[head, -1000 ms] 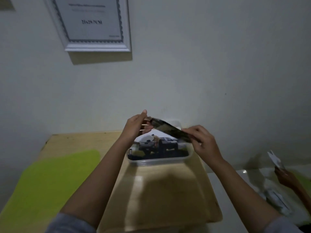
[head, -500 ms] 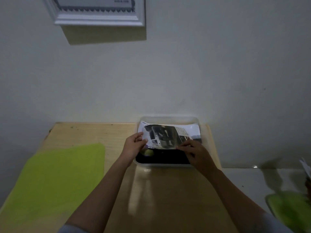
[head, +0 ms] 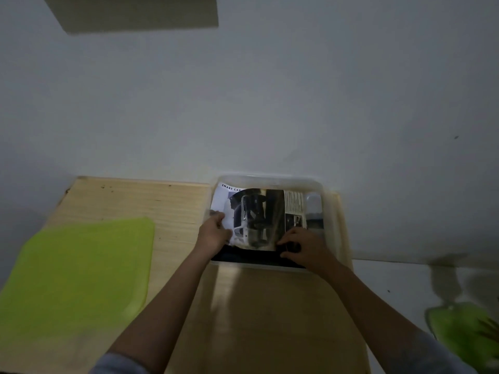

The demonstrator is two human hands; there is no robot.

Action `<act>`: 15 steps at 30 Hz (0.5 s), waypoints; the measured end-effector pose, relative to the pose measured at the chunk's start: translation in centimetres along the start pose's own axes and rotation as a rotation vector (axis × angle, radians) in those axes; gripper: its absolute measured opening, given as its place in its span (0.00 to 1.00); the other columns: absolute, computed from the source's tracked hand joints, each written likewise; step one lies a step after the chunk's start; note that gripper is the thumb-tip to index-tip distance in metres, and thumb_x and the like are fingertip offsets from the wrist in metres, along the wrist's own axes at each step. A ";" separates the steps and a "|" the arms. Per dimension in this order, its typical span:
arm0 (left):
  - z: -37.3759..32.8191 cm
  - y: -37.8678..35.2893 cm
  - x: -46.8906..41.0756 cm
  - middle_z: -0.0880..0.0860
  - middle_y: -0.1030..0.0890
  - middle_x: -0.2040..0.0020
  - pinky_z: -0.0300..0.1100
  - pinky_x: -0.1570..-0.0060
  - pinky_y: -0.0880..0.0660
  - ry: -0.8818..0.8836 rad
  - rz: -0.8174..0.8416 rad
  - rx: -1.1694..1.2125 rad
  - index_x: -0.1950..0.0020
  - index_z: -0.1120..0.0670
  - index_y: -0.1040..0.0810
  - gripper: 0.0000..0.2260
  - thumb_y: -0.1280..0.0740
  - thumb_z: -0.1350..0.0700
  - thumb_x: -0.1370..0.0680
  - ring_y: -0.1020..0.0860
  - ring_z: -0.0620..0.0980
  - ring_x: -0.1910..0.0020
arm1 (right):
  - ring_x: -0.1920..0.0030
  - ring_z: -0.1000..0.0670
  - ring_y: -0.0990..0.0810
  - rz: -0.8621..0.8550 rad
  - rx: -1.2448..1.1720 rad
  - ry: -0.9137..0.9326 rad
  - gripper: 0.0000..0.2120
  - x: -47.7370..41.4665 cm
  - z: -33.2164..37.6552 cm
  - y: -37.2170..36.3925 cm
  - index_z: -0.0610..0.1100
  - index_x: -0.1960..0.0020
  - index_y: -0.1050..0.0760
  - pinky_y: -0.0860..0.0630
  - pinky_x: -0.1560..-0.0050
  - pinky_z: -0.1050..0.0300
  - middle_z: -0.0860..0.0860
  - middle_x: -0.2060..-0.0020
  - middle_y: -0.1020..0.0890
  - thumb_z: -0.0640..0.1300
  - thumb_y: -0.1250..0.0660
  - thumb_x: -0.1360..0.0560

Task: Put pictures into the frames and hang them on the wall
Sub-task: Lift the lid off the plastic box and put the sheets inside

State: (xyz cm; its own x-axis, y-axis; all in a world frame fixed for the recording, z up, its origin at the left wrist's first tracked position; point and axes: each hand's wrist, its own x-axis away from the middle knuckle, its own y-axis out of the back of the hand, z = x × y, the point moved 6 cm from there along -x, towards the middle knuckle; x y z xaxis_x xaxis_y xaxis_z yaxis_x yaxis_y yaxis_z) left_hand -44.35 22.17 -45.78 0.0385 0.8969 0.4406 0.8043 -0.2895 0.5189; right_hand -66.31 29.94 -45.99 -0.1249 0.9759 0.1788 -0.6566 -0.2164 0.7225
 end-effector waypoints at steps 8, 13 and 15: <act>-0.2 -2.6 -0.3 0.61 0.34 0.38 0.47 0.45 0.31 -0.109 0.006 -0.572 0.45 0.58 0.27 0.11 0.36 0.60 0.28 0.32 0.61 0.41 | 0.44 0.50 0.27 0.110 0.072 -0.095 0.19 -0.8 -1.2 -0.4 0.48 0.40 0.24 0.29 0.44 0.58 0.49 0.45 0.25 0.50 0.28 0.30; -1.9 -4.4 0.0 0.56 0.40 0.27 0.50 0.33 0.36 -0.463 0.033 -0.655 0.27 0.54 0.41 0.28 0.36 0.50 0.24 0.43 0.56 0.28 | 0.29 0.46 0.42 0.002 0.139 -0.071 0.34 -2.5 -1.0 1.1 0.48 0.27 0.40 0.39 0.31 0.50 0.47 0.29 0.39 0.54 0.32 0.28; -1.8 -6.0 0.0 0.56 0.50 0.23 0.52 0.27 0.46 -0.517 0.129 -0.814 0.24 0.53 0.48 0.32 0.39 0.45 0.23 0.53 0.56 0.24 | 0.25 0.46 0.51 0.073 0.223 -0.113 0.39 -3.0 -1.3 0.4 0.49 0.25 0.48 0.44 0.28 0.46 0.48 0.25 0.48 0.58 0.33 0.28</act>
State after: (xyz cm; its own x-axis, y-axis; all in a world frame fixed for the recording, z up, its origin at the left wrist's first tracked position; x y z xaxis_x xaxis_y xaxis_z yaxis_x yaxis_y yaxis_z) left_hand -50.25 23.28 -47.53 0.5097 0.8219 0.2541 0.1270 -0.3641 0.9227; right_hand -67.19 26.95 -47.11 -0.0735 0.9511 0.3000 -0.4672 -0.2986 0.8322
